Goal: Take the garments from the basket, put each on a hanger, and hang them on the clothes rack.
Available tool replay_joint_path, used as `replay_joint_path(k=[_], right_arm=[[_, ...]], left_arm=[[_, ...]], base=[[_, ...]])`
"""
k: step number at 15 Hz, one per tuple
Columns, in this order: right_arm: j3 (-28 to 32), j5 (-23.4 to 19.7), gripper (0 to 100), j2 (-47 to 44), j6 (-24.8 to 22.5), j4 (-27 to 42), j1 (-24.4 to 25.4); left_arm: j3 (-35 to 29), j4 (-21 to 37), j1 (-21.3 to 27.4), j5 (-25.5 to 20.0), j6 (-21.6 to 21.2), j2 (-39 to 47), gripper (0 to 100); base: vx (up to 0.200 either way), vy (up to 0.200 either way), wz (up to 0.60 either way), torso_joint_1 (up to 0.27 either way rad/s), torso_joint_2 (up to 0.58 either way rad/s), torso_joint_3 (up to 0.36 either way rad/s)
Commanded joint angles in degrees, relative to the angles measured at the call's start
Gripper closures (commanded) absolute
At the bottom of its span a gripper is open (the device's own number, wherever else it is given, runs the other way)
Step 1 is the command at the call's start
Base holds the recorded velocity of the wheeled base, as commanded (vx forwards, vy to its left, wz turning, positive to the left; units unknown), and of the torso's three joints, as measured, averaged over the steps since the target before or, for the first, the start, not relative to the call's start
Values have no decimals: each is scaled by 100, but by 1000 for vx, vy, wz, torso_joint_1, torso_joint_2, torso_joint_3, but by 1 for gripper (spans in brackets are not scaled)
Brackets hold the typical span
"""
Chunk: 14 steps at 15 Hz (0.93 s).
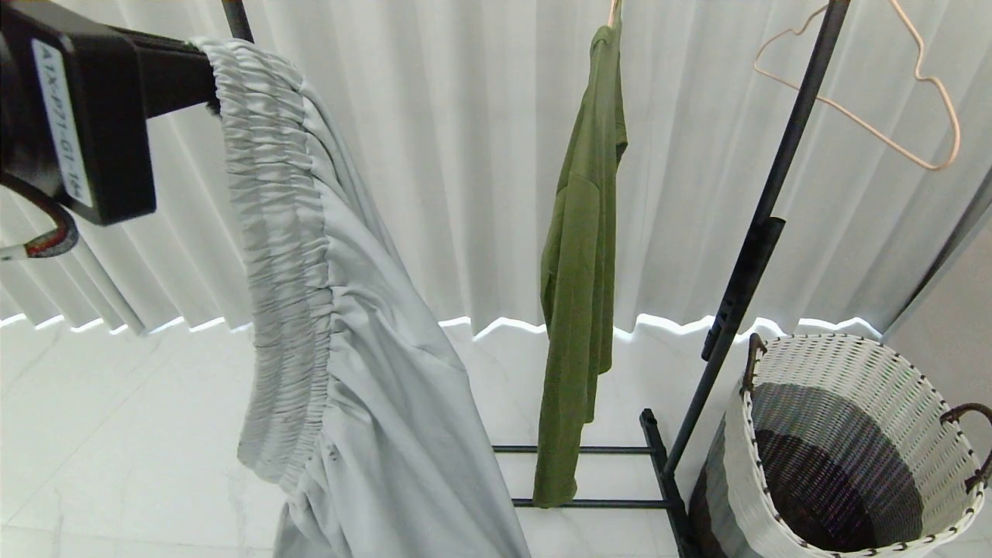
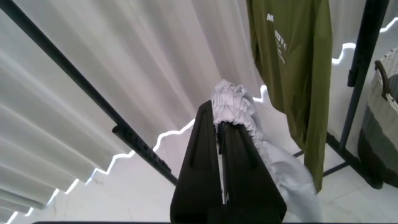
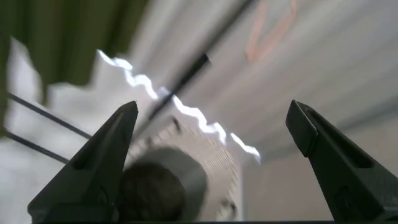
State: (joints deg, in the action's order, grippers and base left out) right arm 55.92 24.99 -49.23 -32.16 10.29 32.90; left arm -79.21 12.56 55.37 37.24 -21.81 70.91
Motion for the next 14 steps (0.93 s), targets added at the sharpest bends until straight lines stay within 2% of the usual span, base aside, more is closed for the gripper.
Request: replay_joint_path(k=[1,3,6,8,9,14], right_arm=[[-424,-12,0,343,-106,-27,-627],[-600,-29,0,352,-80,-80,-891],[-626,-21,0,273,693,-106,-900],[-635,-21,0,273,764,-106,-900],[-635,-21,0,273,983,-106,-900],[-644,-21,0,300,1001,-88,-900]], left_arm=[[46,1,-9,2,1,-86,100],[161,1,-17,2,1,-139,100],[275,1,-17,2,1,-218,100],[293,1,-17,2,1,-245,100],[301,1,-17,2,1,-245,100],[416,1,-105,2,1,-280,100]], base=[[0,0,0,0,0,0],[0,0,0,0,0,0],[0,0,0,0,0,0],[0,0,0,0,0,0],[0,0,0,0,0,0],[0,0,0,2,-12,-6]])
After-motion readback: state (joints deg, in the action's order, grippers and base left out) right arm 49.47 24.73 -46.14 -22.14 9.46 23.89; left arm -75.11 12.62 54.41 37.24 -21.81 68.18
